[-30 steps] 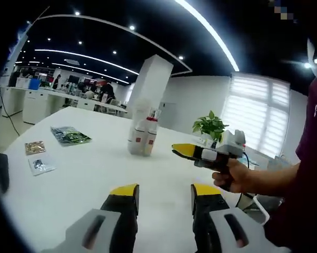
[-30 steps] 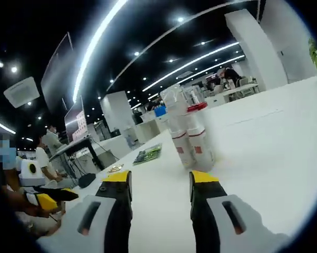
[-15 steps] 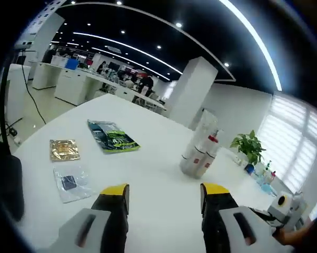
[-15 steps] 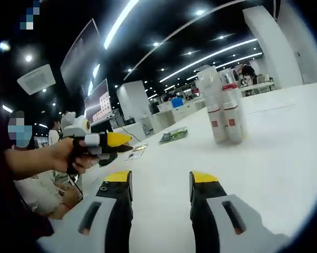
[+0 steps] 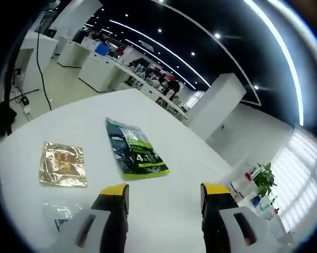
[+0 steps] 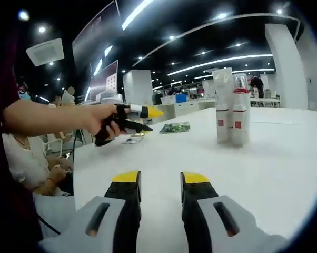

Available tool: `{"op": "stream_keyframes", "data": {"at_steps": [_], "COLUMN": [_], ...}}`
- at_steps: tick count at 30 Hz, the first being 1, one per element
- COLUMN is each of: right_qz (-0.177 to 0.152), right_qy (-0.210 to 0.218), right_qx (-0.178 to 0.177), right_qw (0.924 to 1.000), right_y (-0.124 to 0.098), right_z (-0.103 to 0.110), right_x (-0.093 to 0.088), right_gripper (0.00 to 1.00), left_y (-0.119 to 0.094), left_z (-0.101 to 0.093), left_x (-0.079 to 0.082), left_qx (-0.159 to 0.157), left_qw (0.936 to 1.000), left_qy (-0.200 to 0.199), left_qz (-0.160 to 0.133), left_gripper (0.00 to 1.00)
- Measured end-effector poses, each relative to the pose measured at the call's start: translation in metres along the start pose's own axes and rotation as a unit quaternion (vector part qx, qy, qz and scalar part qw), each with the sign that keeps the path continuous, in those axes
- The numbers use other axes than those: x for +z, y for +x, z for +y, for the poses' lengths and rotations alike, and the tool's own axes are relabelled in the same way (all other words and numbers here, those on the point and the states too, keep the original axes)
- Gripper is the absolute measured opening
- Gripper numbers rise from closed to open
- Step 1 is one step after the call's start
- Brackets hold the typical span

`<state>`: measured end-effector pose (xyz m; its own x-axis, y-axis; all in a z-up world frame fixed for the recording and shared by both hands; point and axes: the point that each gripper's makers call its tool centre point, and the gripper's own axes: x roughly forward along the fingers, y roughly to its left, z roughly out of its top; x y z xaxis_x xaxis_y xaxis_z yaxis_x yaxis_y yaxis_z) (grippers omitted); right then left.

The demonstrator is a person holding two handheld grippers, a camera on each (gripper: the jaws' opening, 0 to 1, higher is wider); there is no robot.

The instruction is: Arrange the skincare products in the storage area until every visible bottle or jar stands upright without overlapping.

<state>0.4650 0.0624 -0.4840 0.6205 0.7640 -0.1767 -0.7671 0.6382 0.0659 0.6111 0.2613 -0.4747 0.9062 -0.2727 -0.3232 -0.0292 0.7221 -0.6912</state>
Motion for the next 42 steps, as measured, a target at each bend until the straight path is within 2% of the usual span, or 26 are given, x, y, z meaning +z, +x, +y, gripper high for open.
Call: {"op": "stream_keyframes", "data": {"at_steps": [2,6,10,13,15,21,23,26,28,33,36,42], "right_qz": [0.000,0.001,0.005,0.003,0.006,0.008,0.011,0.010,0.010,0.010,0.009,0.009], "right_qy": [-0.002,-0.003,-0.009,-0.021,-0.022,-0.027,-0.027,-0.033,-0.032,-0.036,-0.036,-0.035], "right_qx": [0.001,0.003,0.006,0.004,0.006,0.010,0.012,0.015,0.014,0.014,0.013,0.013], "right_qw": [1.0000,1.0000,0.9999,0.9998,0.9997,0.9996,0.9995,0.9993,0.9993,0.9992,0.9992,0.9993], "right_y": [0.000,-0.001,-0.001,-0.002,-0.002,-0.001,-0.001,-0.002,-0.002,-0.002,-0.002,-0.002], "right_z": [0.000,0.000,0.002,0.004,0.004,0.006,0.007,0.008,0.008,0.008,0.007,0.007], "right_x": [0.000,0.000,-0.002,-0.002,-0.003,-0.004,-0.005,-0.005,-0.005,-0.004,-0.005,-0.004], "right_gripper": [0.29,0.29,0.27,0.21,0.22,0.21,0.18,0.15,0.15,0.14,0.14,0.13], "left_y": [0.006,0.016,0.021,0.026,0.026,0.030,0.032,0.033,0.037,0.038,0.041,0.041], "left_z": [0.004,0.017,0.018,0.015,0.013,0.021,0.026,0.040,0.040,0.048,0.050,0.050], "left_x": [0.004,0.004,0.000,0.001,0.000,0.005,0.006,0.007,0.008,0.010,0.008,0.009], "left_qx": [0.012,0.042,0.044,0.031,0.032,0.055,0.074,0.109,0.107,0.133,0.142,0.139], "left_qw": [0.9999,0.9991,0.9990,0.9992,0.9990,0.9969,0.9963,0.9928,0.9930,0.9904,0.9886,0.9889], "left_qy": [0.003,-0.002,-0.003,-0.021,-0.027,-0.053,-0.037,0.030,0.029,0.011,0.033,0.040], "left_qz": [-0.008,0.002,0.010,0.011,0.014,0.020,0.023,0.039,0.042,0.035,0.040,0.034], "left_gripper": [0.57,0.56,0.54,0.53,0.52,0.43,0.39,0.27,0.22,0.12,0.05,0.03]}}
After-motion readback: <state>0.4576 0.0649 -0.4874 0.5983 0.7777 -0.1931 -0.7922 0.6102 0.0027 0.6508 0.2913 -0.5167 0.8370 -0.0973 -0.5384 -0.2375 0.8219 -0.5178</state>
